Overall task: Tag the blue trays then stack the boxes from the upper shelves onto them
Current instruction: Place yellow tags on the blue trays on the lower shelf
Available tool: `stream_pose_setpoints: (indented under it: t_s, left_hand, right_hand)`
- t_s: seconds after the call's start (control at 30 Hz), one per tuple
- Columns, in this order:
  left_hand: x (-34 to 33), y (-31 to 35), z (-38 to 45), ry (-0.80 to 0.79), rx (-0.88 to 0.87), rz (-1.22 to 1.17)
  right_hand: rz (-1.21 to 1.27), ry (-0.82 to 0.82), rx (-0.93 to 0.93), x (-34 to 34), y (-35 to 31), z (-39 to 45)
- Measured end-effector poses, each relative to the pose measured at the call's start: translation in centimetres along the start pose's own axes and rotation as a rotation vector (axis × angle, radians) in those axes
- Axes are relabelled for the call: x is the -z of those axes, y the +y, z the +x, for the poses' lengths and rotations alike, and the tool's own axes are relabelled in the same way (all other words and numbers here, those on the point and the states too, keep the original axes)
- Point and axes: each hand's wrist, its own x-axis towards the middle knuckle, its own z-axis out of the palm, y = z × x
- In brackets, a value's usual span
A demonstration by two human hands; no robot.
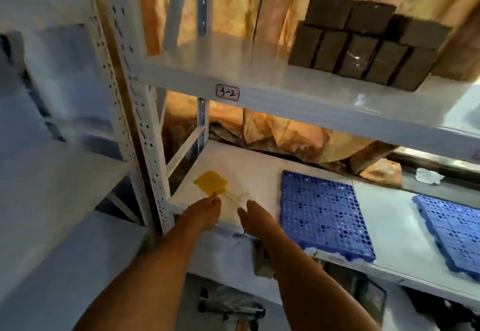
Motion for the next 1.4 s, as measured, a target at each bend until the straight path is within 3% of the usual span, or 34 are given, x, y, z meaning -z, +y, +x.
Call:
stream_pose_setpoints:
  t_s: [0.27, 0.4, 0.57, 0.7, 0.8, 0.97, 1.2, 1.3, 1.4]
  left_hand:
    - [-2.5, -1.2, 7.6, 0.054, -0.025, 0.111]
    - [-2.8, -0.7, 8.9, 0.152, -0.017, -0.012]
    - [-3.4, -0.8, 9.2, 0.237, -0.051, -0.106]
    - [-4.1, -0.1, 9.9, 0.214, 0.06, -0.307]
    - [-4.1, 1.6, 10.0, 0.072, 0.166, -0.703]
    - [-3.2, 4.6, 8.6, 0.103, 0.006, -0.934]
    - [-2.5, 10.1, 4.5, -0.05, -0.222, -0.95]
    - [-3.9, 13.6, 1.0, -0.127, -0.286, -0.932]
    - [-7.1, 18.1, -2.3, -0.074, -0.357, -0.837]
  right_hand:
    - [-0.17, -0.002, -0.045, -2.9, -0.7, 9.6]
    - [-0.252, 0.023, -0.015, -3.4, -1.0, 12.2]
    - [-0.241, -0.089, -0.021, -4.1, -1.6, 13.7]
    - [-0.135, -0.034, 0.009, -3.6, -1.4, 13.6]
    - [0.023, 0.042, 0.039, -2.8, -0.9, 12.1]
    - [0.293, 0.195, 0.063, 0.8, 0.0, 8.9]
    - [0.533, 0.306, 0.034, 7.0, 4.2, 2.1]
    - [0.512, 0.379, 0.009, 9.4, 7.9, -1.7]
    - [0.442, 0.483, -0.033, 11.4, 12.8, -6.1]
